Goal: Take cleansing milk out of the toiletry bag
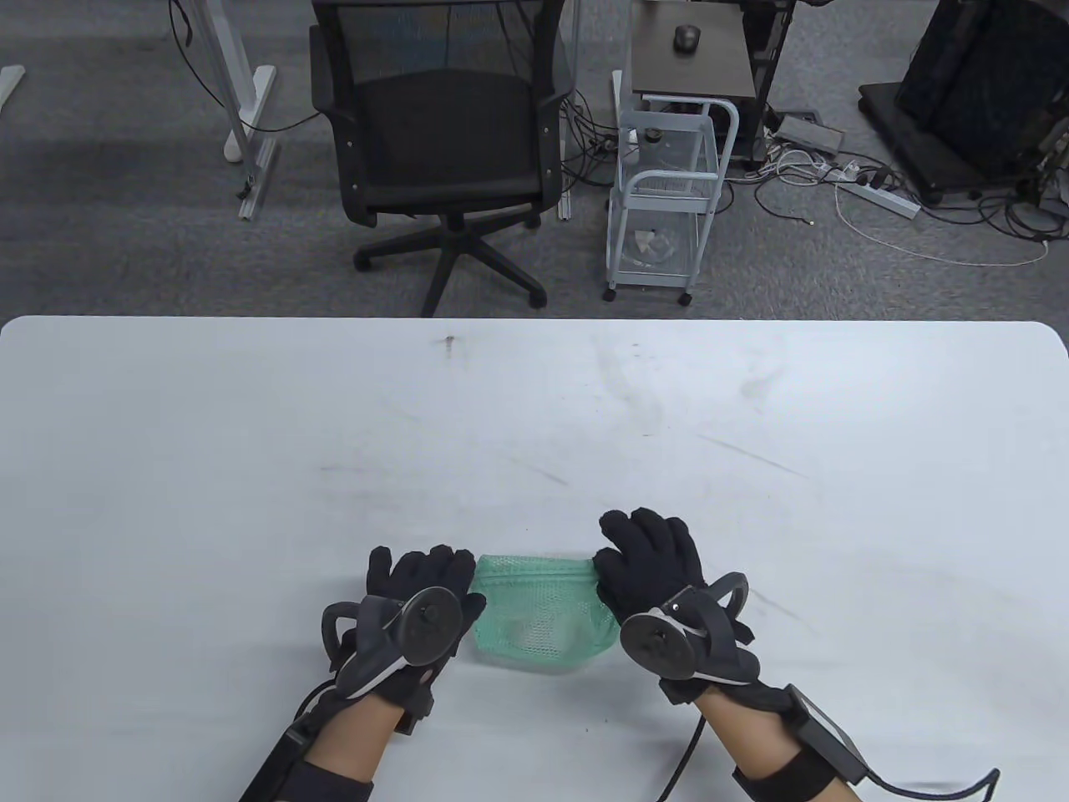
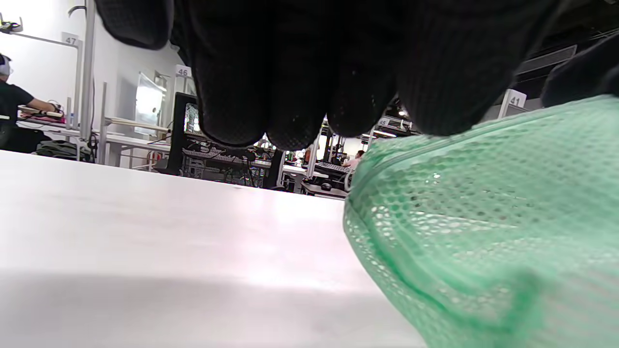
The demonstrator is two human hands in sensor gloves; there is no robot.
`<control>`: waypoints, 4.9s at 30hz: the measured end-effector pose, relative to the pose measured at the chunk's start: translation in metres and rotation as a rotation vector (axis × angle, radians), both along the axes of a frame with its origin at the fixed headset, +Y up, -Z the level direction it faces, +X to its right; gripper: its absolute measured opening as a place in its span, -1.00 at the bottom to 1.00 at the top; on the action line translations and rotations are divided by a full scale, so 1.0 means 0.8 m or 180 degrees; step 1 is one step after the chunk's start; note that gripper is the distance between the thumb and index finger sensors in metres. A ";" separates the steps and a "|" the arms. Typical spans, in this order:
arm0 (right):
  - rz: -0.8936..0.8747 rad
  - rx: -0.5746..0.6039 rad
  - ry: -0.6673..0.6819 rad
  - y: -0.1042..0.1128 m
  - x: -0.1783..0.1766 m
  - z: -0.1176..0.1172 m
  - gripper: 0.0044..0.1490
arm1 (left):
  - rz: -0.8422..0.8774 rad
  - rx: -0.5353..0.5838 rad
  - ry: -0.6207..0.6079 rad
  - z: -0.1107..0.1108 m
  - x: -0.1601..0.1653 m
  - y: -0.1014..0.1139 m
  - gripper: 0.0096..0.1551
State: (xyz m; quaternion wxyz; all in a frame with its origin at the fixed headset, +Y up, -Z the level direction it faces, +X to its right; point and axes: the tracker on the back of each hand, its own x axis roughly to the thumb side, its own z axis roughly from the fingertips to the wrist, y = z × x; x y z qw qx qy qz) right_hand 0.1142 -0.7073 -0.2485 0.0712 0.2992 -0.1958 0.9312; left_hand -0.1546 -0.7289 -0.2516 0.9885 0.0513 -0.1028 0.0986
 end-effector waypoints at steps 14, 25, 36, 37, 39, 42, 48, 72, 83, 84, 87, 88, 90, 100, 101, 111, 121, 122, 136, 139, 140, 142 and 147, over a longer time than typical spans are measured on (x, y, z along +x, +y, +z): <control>0.0310 0.0527 0.0387 -0.008 -0.003 0.034 -0.54 | 0.0179 -0.0420 -0.0360 -0.004 0.006 -0.011 -0.35; 0.0140 0.0288 0.0200 -0.011 0.006 0.023 -0.54 | 0.0311 -0.0053 -0.0197 0.001 0.006 -0.001 -0.58; -0.0110 -0.0360 -0.0278 -0.016 0.034 -0.006 -0.52 | 0.0075 0.0473 -0.0061 0.009 0.011 0.010 -0.59; -0.0126 -0.0477 -0.0323 -0.019 0.038 -0.010 -0.50 | 0.0044 0.0435 -0.0089 0.010 0.012 0.011 -0.58; -0.0186 -0.0675 -0.0356 -0.025 0.043 -0.018 -0.49 | 0.0015 0.0258 -0.0166 0.010 0.014 0.010 -0.57; -0.0245 -0.1051 -0.0317 -0.037 0.050 -0.029 -0.48 | 0.0056 -0.0107 -0.0380 0.011 0.016 0.006 -0.46; -0.0292 -0.1470 -0.0326 -0.050 0.055 -0.039 -0.46 | 0.0061 -0.0172 -0.0443 0.013 0.022 0.000 -0.42; -0.0359 -0.1658 0.0295 -0.065 0.038 -0.033 -0.26 | 0.0071 -0.0169 -0.0373 0.012 0.022 -0.004 -0.43; -0.0407 -0.1383 0.0419 -0.066 0.030 -0.030 -0.46 | 0.0109 -0.0104 -0.0362 0.014 0.023 -0.001 -0.42; -0.0405 -0.1388 0.0419 -0.065 0.029 -0.030 -0.46 | 0.0125 -0.0088 -0.0366 0.015 0.023 0.000 -0.41; -0.0415 -0.1407 0.0395 -0.063 0.028 -0.029 -0.47 | 0.0127 0.0078 -0.0382 0.021 0.025 0.007 -0.38; -0.0433 -0.1394 0.0375 -0.061 0.028 -0.028 -0.48 | 0.0118 0.0165 -0.0392 0.025 0.026 0.011 -0.36; -0.0477 -0.1368 0.0350 -0.058 0.028 -0.027 -0.48 | 0.0104 0.0314 -0.0434 0.033 0.030 0.018 -0.35; -0.0725 -0.1381 0.0180 -0.052 0.022 -0.018 -0.47 | 0.0116 0.0335 -0.0805 0.064 0.072 0.022 -0.33; -0.0766 -0.1376 0.0187 -0.051 0.021 -0.016 -0.47 | 0.0113 0.0294 -0.0799 0.064 0.076 0.020 -0.32; -0.0936 -0.1356 0.0257 -0.044 0.006 -0.002 -0.46 | 0.0078 0.0224 -0.0707 0.065 0.080 0.014 -0.24; -0.1262 -0.1311 0.0207 -0.036 0.001 0.010 -0.47 | -0.0160 0.0292 -0.0636 0.067 0.091 0.007 -0.22; -0.1286 -0.1316 0.0212 -0.035 0.000 0.011 -0.47 | -0.0190 0.0305 -0.0622 0.066 0.092 0.006 -0.23; -0.1309 -0.1351 0.0292 -0.034 -0.005 0.015 -0.47 | -0.0222 0.0360 -0.0573 0.065 0.093 0.006 -0.50; -0.1295 -0.1343 0.0282 -0.034 -0.005 0.015 -0.47 | -0.0210 0.0376 -0.0563 0.065 0.093 0.006 -0.53; -0.1284 -0.1338 0.0276 -0.034 -0.004 0.015 -0.47 | -0.0206 0.0385 -0.0555 0.065 0.092 0.007 -0.54; -0.1250 -0.1343 0.0258 -0.034 -0.003 0.014 -0.46 | -0.0209 0.0387 -0.0542 0.065 0.091 0.007 -0.54; -0.1179 -0.1378 0.0181 -0.036 0.000 0.011 -0.47 | -0.0173 0.0404 -0.0517 0.065 0.089 0.010 -0.55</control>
